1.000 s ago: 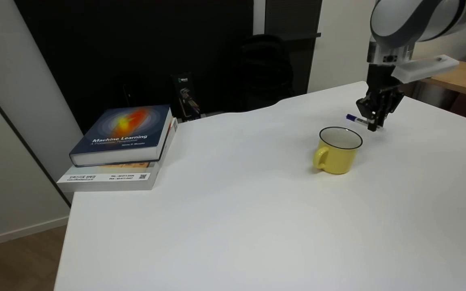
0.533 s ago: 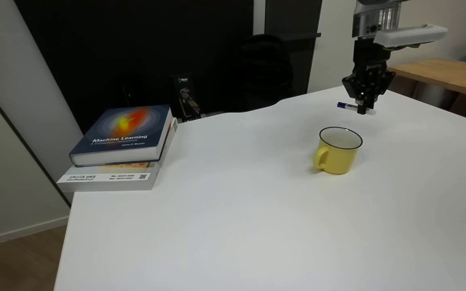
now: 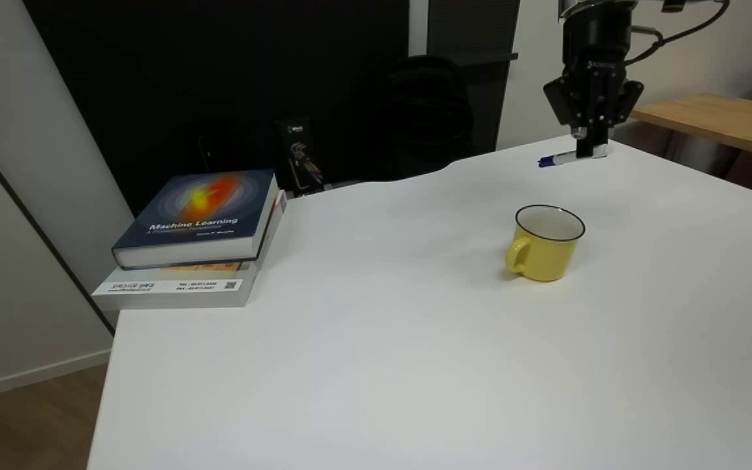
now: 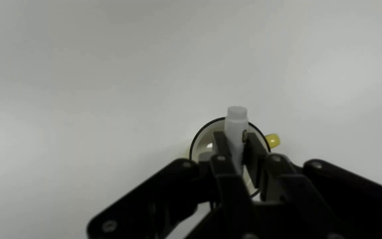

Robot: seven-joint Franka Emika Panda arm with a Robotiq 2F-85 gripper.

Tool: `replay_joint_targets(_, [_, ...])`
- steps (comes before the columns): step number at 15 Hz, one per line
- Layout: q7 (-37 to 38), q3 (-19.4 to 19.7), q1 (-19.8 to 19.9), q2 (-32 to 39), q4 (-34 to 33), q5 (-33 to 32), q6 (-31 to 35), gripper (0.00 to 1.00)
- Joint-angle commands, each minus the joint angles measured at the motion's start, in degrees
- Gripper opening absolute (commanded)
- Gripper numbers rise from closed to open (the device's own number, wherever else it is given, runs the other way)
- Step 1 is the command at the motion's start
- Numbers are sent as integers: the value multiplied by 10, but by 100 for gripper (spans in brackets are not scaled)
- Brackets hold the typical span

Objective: Put the marker in the cup

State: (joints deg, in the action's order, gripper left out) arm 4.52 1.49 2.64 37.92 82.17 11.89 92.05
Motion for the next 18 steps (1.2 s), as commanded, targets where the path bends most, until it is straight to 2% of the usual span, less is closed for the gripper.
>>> replay_joint_targets(1, [31,-13,15,34,-62,48,-90,4])
replay_joint_targets(10, [60,-8,32,116,-105,120,-164,4])
replay_joint_targets(18, [77,-10,34,168,-142,138,-168,4])
